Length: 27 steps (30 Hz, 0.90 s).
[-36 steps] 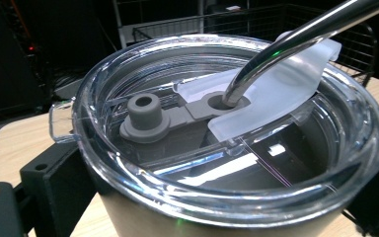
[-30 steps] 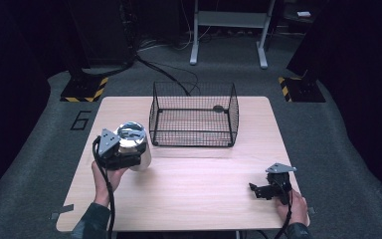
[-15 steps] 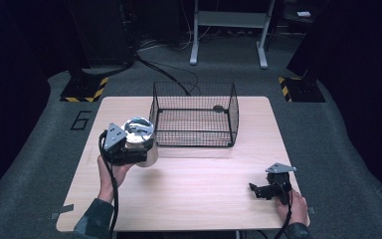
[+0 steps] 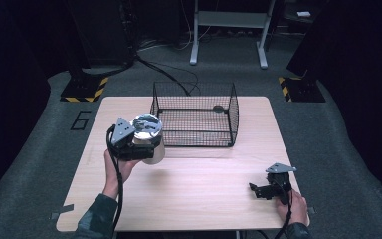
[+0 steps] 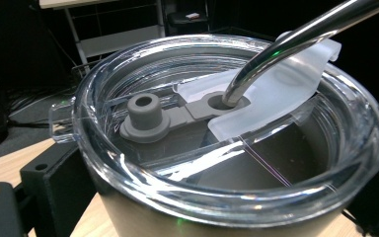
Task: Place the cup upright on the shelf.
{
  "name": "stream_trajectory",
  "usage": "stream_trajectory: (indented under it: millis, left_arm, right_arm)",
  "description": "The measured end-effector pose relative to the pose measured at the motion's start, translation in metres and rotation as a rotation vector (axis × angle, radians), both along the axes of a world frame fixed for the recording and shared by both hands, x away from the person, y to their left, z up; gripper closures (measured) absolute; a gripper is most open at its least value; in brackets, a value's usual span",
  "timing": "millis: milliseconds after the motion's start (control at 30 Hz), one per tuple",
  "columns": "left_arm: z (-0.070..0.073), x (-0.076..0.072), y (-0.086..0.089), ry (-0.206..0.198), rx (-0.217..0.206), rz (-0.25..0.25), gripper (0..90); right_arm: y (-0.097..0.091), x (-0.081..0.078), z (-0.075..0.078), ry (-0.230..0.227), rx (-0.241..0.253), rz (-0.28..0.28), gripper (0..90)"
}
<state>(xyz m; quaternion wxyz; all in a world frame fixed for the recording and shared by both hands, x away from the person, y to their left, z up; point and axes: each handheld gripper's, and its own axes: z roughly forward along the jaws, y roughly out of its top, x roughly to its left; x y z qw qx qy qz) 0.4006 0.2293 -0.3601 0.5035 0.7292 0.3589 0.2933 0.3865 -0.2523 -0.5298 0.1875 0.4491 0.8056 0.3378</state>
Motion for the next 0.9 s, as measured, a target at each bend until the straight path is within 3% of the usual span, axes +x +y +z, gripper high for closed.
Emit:
stream_trajectory:
  millis: [567,900]
  left_arm:
    - [0.012,0.009,-0.015,-0.004,-0.022,-0.045,4.0]
    - [0.030,0.017,-0.021,-0.009,-0.032,-0.071,4.0]
  right_arm:
    - [0.000,0.000,0.000,0.000,0.000,0.000,0.0]
    - [0.000,0.000,0.000,0.001,0.000,0.000,0.0]
